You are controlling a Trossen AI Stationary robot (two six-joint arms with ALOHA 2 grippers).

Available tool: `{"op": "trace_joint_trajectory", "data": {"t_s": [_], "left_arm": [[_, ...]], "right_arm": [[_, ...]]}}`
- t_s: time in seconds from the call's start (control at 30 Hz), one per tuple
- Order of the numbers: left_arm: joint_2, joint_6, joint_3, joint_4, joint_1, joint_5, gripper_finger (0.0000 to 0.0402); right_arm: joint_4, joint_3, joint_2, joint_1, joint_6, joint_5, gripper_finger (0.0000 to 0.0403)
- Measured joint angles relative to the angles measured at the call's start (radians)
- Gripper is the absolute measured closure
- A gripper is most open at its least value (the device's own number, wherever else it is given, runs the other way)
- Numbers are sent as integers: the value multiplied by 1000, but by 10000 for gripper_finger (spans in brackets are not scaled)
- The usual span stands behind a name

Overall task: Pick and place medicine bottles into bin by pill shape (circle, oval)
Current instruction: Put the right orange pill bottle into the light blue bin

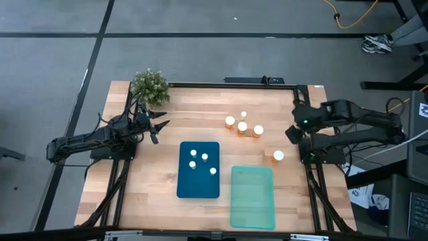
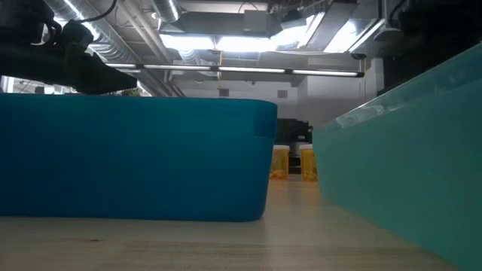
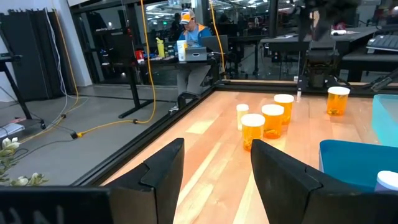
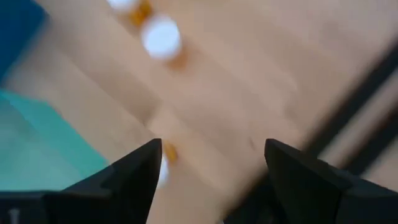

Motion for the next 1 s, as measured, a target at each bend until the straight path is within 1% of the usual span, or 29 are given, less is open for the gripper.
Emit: {"op": "trace_joint_trajectory", "data": {"t_s": [0.07, 0.17, 0.27, 0.47, 0.7, 0.87, 1.0], "left_arm": [[0, 0, 0, 0, 0, 0, 224], [0, 0, 0, 0, 0, 0, 224], [0, 0, 0, 0, 0, 0, 224], [0, 0, 0, 0, 0, 0, 224], [0, 0, 0, 0, 0, 0, 224], [0, 0, 0, 0, 0, 0, 224], [0, 0, 0, 0, 0, 0, 224]], "right_arm": [[-47, 0, 31, 9, 16, -31, 116], [-51, 0, 58, 41, 11, -62, 116], [-36, 0, 72, 96, 20, -66, 116], [-5, 0, 103, 263, 74, -61, 116], [12, 0, 182, 440, 174, -54, 116], [12, 0, 231, 504, 244, -21, 116], [12, 0, 251, 533, 274, -22, 116]]}}
